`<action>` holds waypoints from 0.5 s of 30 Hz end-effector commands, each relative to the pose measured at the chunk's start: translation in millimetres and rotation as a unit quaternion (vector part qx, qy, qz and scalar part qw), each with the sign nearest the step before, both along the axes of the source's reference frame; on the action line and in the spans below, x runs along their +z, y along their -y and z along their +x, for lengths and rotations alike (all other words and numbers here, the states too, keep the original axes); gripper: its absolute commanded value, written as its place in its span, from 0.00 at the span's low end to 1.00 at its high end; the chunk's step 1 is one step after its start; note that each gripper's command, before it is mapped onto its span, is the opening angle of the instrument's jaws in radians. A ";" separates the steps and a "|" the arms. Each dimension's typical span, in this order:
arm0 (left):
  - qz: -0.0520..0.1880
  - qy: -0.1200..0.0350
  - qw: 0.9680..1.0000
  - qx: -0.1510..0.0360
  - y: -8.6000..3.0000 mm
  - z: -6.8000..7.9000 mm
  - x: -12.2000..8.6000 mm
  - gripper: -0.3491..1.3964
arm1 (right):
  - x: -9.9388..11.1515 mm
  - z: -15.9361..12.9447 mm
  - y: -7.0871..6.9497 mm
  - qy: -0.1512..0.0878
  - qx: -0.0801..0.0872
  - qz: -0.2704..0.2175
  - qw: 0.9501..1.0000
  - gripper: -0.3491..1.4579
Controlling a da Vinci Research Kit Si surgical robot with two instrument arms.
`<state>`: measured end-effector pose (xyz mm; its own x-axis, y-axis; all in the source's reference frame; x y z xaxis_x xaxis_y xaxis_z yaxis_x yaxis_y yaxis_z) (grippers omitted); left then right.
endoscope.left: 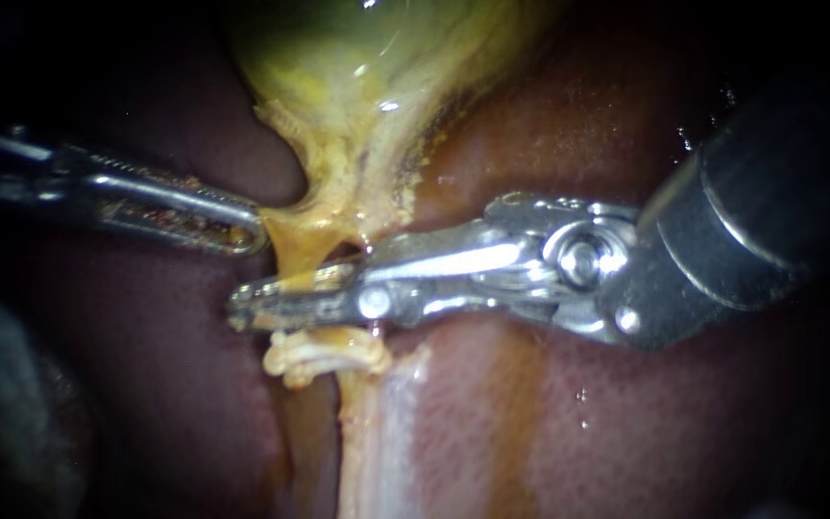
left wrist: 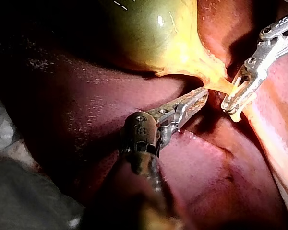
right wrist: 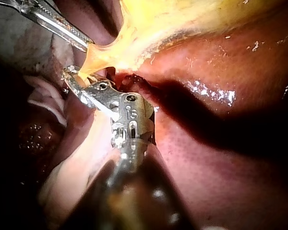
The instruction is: Going back third clip left tube
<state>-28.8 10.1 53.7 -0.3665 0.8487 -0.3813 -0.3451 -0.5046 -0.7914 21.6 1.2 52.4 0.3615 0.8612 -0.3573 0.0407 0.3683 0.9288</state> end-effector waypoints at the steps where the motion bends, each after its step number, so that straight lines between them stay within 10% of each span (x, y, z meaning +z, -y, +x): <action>1: 0.000 0.000 1.000 0.000 0.0 0.0 0.0 0.00 | 0.1 0.0 0.0 -0.002 0.003 0.003 1.000 0.00; 8: 0.000 0.000 1.000 0.000 0.0 -0.1 0.1 0.00 | 1.8 1.0 -0.1 -0.017 0.015 0.004 1.000 0.40; 15: 0.000 0.000 1.000 0.000 0.0 -0.1 0.1 0.00 | 4.7 1.3 0.0 -0.012 0.039 -0.030 0.999 0.45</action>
<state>-28.9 10.1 53.8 -0.3660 0.8491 -0.3809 -0.3455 -0.5040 -0.7916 22.9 1.3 57.4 0.2826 0.8623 -0.4203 0.0252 0.4314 0.9018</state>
